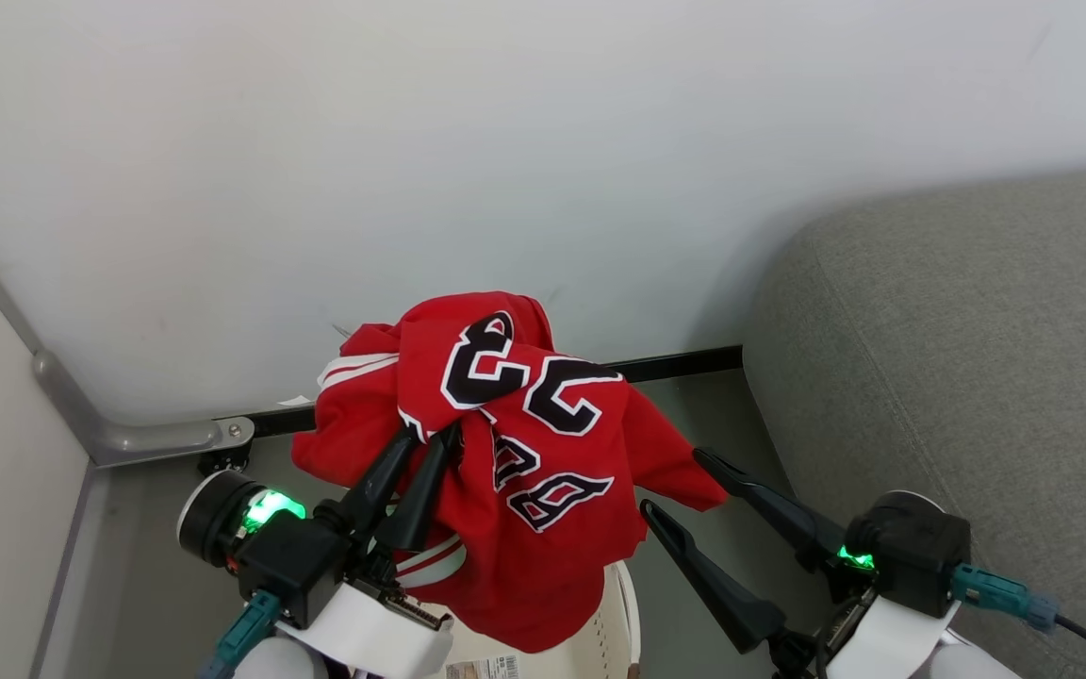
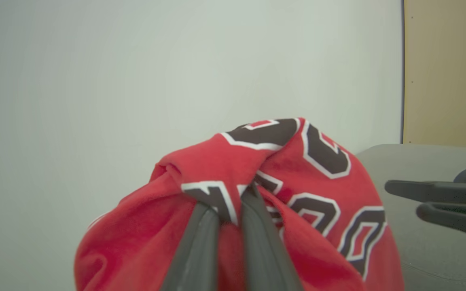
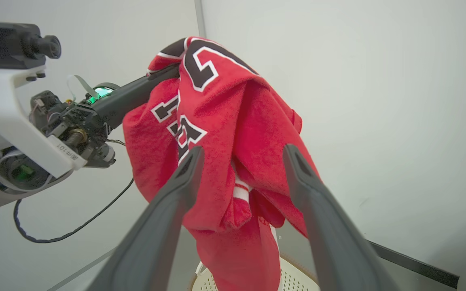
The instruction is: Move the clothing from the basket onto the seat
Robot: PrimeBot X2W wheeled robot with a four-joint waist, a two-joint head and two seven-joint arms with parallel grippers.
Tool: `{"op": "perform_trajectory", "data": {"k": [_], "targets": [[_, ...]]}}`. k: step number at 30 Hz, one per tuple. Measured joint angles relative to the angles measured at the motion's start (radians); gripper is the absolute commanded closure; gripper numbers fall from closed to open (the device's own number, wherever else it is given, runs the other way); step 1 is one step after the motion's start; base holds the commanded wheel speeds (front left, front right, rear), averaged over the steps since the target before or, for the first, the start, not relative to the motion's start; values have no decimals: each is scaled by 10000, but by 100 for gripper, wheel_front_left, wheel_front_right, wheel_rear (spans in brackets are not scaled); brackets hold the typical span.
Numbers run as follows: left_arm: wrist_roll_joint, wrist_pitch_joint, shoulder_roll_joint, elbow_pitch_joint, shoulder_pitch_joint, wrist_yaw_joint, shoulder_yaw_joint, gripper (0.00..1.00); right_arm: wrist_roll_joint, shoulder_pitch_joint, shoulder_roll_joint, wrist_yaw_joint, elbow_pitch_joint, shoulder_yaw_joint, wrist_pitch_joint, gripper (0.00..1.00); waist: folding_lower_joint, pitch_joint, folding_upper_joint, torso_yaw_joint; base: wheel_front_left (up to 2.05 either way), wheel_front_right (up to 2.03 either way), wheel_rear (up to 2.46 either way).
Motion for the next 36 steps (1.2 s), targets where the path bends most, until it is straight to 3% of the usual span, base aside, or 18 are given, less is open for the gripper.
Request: {"op": "perform_trajectory", "data": {"k": [17, 36], "targets": [[232, 0, 21, -334, -58, -58, -928, 100, 163, -614, 86, 0, 876, 679, 280, 0, 0, -27, 0, 214, 0, 0, 0], [359, 0, 67, -428, -232, -130, -1870, 100, 159, -1970, 445, 0, 1916, 2265, 748, 0, 0, -28, 0, 402, 0, 0, 0]]}}
